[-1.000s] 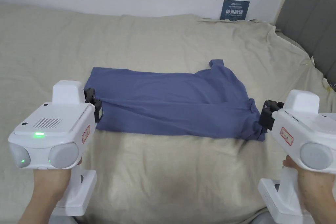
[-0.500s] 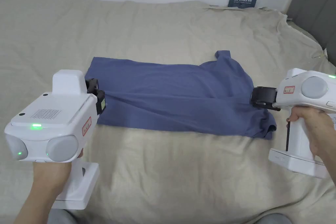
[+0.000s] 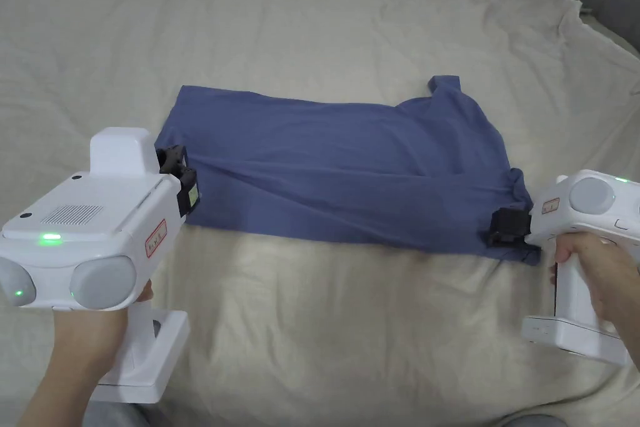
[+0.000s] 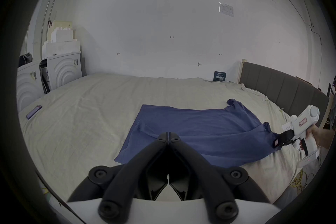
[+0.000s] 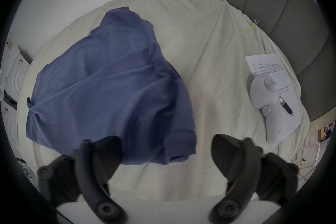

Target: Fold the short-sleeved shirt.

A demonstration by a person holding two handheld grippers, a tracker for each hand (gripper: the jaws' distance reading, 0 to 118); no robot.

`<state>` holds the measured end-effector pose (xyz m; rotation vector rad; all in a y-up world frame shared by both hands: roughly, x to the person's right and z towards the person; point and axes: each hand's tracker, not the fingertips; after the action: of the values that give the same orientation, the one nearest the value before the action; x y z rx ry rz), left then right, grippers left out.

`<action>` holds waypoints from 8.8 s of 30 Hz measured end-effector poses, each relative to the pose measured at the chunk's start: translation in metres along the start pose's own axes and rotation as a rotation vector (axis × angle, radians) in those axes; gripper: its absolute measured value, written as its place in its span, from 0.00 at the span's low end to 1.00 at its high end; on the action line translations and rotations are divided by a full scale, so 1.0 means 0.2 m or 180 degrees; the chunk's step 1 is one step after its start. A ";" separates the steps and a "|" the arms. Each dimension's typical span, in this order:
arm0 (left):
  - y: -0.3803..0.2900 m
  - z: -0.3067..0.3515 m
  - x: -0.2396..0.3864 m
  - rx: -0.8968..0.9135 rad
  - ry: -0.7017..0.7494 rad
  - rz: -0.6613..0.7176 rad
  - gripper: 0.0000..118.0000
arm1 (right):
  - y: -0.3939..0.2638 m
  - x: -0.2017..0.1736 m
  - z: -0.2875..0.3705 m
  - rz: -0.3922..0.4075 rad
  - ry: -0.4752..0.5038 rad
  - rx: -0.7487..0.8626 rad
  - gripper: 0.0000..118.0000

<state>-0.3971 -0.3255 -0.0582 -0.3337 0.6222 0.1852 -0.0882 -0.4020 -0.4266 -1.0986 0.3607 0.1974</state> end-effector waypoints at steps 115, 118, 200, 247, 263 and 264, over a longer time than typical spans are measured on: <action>0.12 0.14 0.00 0.0176 -0.0105 0.0118 0.93 | -0.50 -0.16 0.95 0.0517 0.0330 0.2464 0.91; 0.09 0.16 0.06 0.0300 0.0005 -0.0169 0.69 | -0.51 -0.17 0.94 0.0502 0.0448 0.2521 0.80; 0.27 -0.62 -0.18 -0.0612 0.0175 0.0534 0.31 | 0.69 -0.17 -0.25 0.0297 -0.0062 0.0032 0.01; 0.41 -0.99 -0.57 -0.1676 0.0067 0.0601 0.00 | 0.60 -0.17 0.13 0.0263 0.0153 0.0510 0.01; 0.30 -0.20 -0.72 -0.1293 -0.0029 0.0888 0.00 | 0.05 0.21 0.71 -0.0115 0.0451 0.0989 0.01; 0.28 -0.18 -0.72 -0.1300 -0.0028 0.0895 0.00 | 0.01 0.24 0.72 -0.0126 0.0464 0.0981 0.01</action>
<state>-0.5466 -0.2964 -0.0131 -0.6383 0.6194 0.5876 -0.0180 -0.2738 -0.3883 -0.8164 0.4823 0.0242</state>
